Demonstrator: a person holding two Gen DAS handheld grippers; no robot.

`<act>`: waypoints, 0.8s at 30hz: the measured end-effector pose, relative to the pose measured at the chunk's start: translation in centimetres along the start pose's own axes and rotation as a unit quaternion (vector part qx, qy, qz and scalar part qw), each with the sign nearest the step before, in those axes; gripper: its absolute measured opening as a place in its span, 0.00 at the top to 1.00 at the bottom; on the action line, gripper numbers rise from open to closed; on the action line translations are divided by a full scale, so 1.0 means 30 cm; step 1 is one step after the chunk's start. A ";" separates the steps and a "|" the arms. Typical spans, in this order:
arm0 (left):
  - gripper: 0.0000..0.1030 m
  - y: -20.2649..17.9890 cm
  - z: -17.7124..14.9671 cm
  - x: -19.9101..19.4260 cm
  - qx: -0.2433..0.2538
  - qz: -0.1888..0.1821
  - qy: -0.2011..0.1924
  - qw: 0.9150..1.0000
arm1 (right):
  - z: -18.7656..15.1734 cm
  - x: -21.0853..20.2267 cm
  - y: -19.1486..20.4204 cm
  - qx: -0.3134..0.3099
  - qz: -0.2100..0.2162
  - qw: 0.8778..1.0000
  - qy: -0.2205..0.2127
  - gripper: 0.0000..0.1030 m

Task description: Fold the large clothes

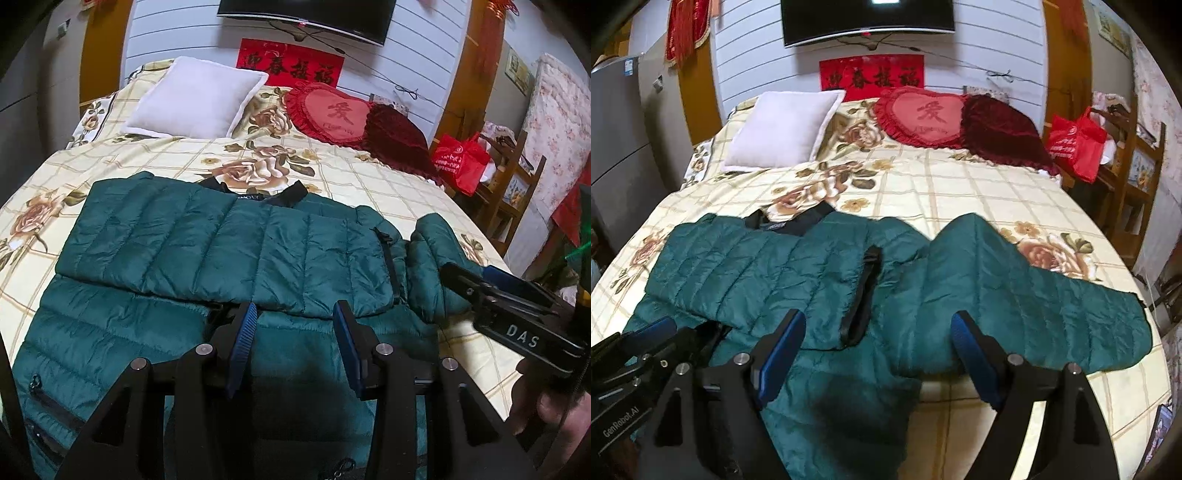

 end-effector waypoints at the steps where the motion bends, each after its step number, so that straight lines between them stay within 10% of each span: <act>1: 0.54 0.003 0.000 0.000 -0.003 -0.001 -0.001 1.000 | 0.002 -0.004 -0.014 0.004 -0.002 1.000 -0.003 0.18; 16: 0.54 -0.040 -0.021 -0.003 0.039 -0.014 0.000 0.999 | -0.071 -0.026 -0.402 0.094 -0.122 0.988 0.017 0.18; 24: 0.54 -0.011 -0.038 0.022 0.050 -0.005 0.015 0.999 | -0.221 -0.016 -0.730 0.220 -0.209 0.951 0.061 0.18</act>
Point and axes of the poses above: each gripper's, at about its wrist camera, not at the fingertips, and x roughly the way its jaws point, y to its left, z to its top, the point moved 1 cm from there along x, roughly the way its jaws point, and after that the axes turned 12 degrees about -x, right-handed, at the moved point
